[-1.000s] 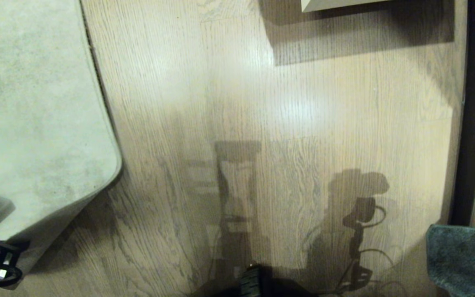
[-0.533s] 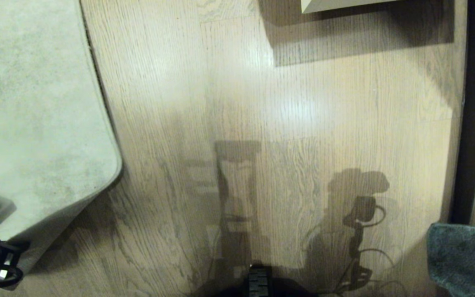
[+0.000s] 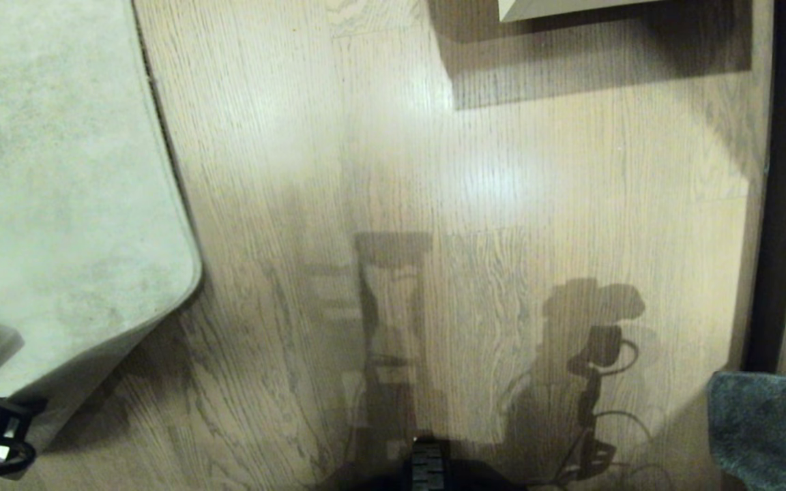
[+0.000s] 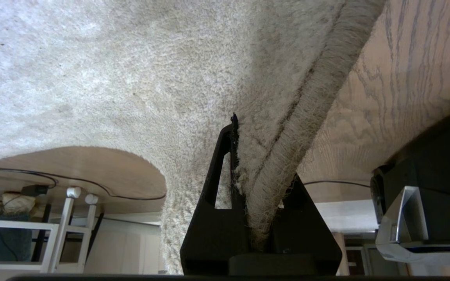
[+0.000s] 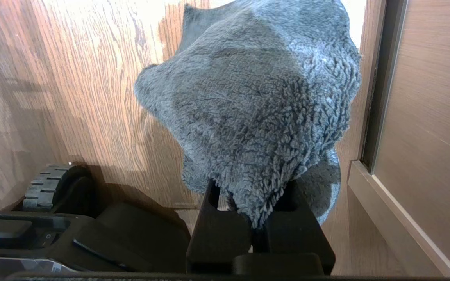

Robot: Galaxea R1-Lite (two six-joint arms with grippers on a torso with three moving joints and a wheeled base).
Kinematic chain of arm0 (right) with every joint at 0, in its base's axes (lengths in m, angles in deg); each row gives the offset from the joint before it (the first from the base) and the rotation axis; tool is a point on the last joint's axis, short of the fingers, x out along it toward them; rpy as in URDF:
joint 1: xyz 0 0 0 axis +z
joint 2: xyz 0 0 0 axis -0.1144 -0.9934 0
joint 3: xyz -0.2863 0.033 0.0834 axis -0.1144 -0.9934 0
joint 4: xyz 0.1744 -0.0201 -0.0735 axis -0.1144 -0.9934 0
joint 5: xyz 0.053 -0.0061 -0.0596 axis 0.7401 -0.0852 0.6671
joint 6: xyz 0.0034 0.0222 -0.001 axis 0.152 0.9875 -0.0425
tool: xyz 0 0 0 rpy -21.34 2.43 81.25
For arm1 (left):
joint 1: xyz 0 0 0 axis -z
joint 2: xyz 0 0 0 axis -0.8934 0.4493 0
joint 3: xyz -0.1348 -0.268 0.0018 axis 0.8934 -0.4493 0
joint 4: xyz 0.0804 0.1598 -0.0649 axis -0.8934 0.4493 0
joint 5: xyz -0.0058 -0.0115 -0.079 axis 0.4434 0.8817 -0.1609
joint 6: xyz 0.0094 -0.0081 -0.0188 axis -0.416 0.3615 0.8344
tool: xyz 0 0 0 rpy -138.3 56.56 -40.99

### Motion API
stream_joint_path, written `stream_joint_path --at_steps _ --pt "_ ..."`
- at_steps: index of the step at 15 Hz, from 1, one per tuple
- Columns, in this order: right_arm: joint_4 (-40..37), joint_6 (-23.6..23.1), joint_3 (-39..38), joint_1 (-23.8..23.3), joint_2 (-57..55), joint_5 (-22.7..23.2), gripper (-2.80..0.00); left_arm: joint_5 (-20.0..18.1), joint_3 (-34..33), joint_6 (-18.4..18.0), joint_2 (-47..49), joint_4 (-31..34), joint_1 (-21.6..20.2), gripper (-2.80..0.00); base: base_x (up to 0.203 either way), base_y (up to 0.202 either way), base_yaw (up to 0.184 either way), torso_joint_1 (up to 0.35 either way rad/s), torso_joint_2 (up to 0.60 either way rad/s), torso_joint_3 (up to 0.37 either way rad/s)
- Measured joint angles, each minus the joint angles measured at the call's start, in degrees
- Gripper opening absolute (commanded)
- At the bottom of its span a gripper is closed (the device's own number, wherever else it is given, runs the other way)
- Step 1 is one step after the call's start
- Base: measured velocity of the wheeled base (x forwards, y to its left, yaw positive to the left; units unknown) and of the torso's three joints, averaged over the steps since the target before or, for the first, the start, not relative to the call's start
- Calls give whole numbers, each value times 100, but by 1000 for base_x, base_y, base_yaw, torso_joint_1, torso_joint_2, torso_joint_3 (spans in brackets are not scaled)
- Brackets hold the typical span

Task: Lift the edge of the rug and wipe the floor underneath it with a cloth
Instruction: Lift up the carpet

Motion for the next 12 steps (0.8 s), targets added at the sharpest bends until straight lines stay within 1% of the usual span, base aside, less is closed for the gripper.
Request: stream_joint_path --at_steps 12 --pt "1 1 0 -2 0 -1 -280 -18 -318 30 -447 10 34 -280 0 0 0 0 0 0"
